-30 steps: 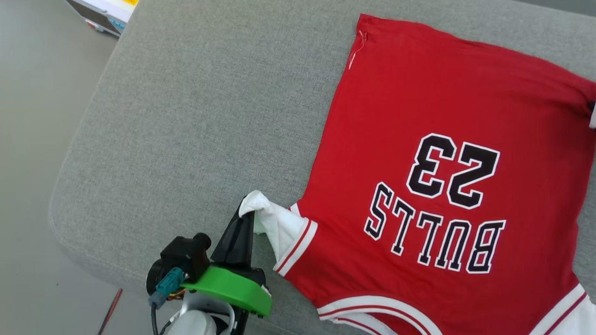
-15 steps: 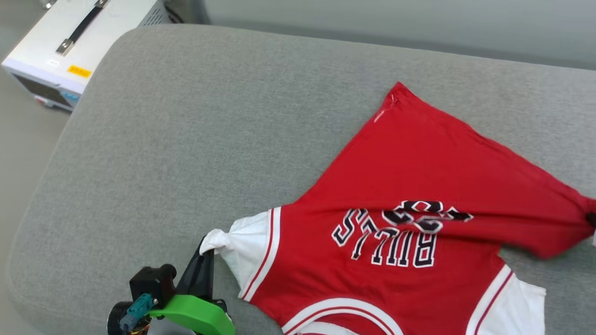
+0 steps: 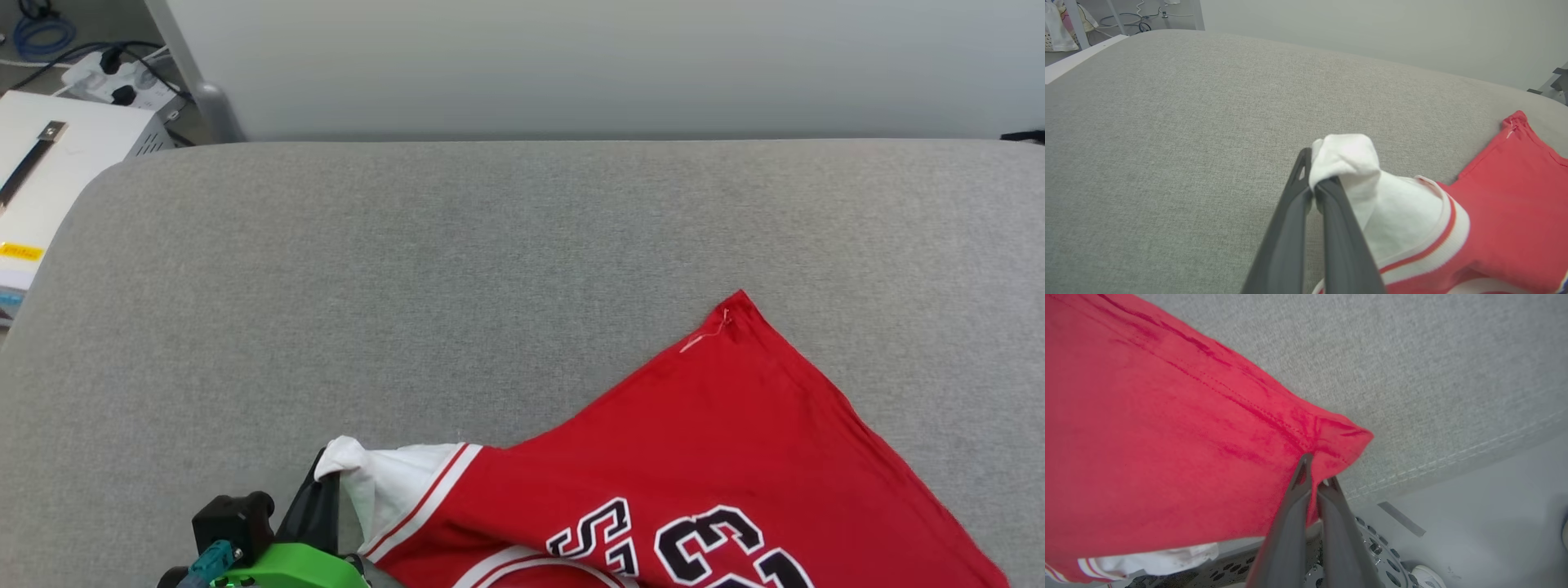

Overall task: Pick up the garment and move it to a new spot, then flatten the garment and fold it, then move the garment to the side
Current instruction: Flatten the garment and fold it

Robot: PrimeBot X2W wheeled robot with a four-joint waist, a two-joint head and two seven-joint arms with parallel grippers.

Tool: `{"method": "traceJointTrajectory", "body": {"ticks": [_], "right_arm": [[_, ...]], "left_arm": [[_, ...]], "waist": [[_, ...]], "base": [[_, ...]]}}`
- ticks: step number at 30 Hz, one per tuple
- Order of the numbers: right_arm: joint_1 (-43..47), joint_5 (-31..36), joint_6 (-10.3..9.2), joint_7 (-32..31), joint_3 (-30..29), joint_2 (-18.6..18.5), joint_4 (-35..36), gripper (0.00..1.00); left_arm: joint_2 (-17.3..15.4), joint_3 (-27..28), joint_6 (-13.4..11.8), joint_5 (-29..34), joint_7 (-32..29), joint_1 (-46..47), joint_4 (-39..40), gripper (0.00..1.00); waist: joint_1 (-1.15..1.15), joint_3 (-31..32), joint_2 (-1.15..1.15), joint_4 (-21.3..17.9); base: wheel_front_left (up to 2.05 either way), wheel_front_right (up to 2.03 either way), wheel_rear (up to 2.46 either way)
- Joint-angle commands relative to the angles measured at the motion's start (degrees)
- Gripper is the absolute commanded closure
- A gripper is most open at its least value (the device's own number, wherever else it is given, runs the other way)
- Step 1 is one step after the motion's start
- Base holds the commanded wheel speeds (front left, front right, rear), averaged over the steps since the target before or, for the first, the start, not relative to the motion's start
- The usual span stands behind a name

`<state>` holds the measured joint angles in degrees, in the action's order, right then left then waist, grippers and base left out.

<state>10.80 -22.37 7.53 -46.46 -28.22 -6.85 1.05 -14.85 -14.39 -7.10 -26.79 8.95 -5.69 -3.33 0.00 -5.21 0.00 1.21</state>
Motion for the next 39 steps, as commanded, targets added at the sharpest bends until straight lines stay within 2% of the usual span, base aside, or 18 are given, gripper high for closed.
{"method": "traceJointTrajectory", "body": {"ticks": [1, 4, 6, 7, 10, 16, 21, 24, 28, 31, 35, 39], "right_arm": [[1.5, 0.2, -0.04, -0.4, -0.8, 1.2, 1.1, 1.00], [4.3, -0.6, -0.04, 0.1, -1.4, 3.4, 1.4, 1.00], [4.5, -2.4, -0.04, 2.0, -1.8, 3.8, 0.6, 0.58], [4.5, -3.1, -0.04, 3.1, -1.8, 3.9, 0.2, 0.00], [3.5, -7.0, -0.04, 8.3, -0.8, 3.9, -1.5, 0.00], [-0.8, -5.0, -0.04, 21.3, 2.0, 3.9, 0.1, 0.00], [-6.1, -4.5, -0.04, 29.9, 8.0, 0.2, 0.0, 0.00], [-9.6, -4.9, -0.04, 31.3, 12.5, -3.0, -1.5, 0.00], [-16.2, -6.2, -0.04, 27.1, 19.6, -8.3, -5.1, 0.00], [-21.8, -7.7, -0.04, 19.9, 25.0, -11.8, -8.3, 0.00], [-28.4, -8.8, -0.04, 10.0, 29.3, -14.7, -11.8, 0.00], [-34.1, -9.0, -0.04, 3.7, 33.3, -16.5, -14.2, 0.00]], "left_arm": [[-0.6, 0.3, -0.2, -0.3, -0.1, -0.5, -0.1, 1.00], [-0.7, 0.0, 0.0, -0.3, -0.4, -0.3, -0.2, 1.00], [-0.8, -0.2, 0.1, -0.2, -0.3, 0.1, -0.3, 1.00], [-0.9, -0.4, 0.2, -0.1, -0.3, 0.2, -0.3, 1.00], [-1.0, -0.9, 0.6, 0.0, -0.4, 0.6, -0.5, 1.00], [-0.7, -1.8, 0.5, 0.3, -0.8, 1.4, -0.4, 1.00], [-0.5, -2.5, 1.0, 0.5, -0.3, 2.9, -0.3, 1.00], [-0.2, -3.0, 1.2, 0.8, -0.1, 4.1, -0.3, 1.00], [0.4, -3.6, 1.6, 1.0, 0.4, 6.1, -0.3, 1.00], [0.9, -4.3, 2.1, 1.1, 0.7, 7.8, -0.5, 1.00], [1.6, -5.3, 2.7, 1.4, 1.0, 9.7, -1.1, 1.00], [2.3, -6.0, 3.2, 1.6, 1.7, 11.2, -1.6, 1.00]], "waist": [[0.00, 1.4, 0.00, -2.1], [0.00, 1.2, 0.00, -2.6], [0.00, 1.0, 0.00, -2.8], [0.00, 1.0, 0.00, -2.9], [0.00, 1.0, 0.00, -3.1], [0.00, 0.6, 0.00, -2.8], [0.00, -0.7, 0.00, -1.4], [0.00, -1.9, 0.00, -0.4], [0.00, -4.3, 0.00, 0.7], [0.00, -5.7, 0.00, 2.1], [0.00, -7.2, 0.00, 4.0], [0.00, -9.0, 0.00, 5.5]], "base": [[0.00, 0.00, 0.00], [0.00, 0.00, 0.00], [0.00, 0.00, 0.00], [0.00, 0.00, 0.00], [0.00, 0.00, 0.00], [0.00, 0.00, 0.00], [0.00, 0.00, 0.00], [0.00, 0.00, 0.00], [0.00, 0.00, 0.00], [0.00, 0.00, 0.00], [0.00, 0.00, 0.00], [0.00, 0.00, 0.00]]}}
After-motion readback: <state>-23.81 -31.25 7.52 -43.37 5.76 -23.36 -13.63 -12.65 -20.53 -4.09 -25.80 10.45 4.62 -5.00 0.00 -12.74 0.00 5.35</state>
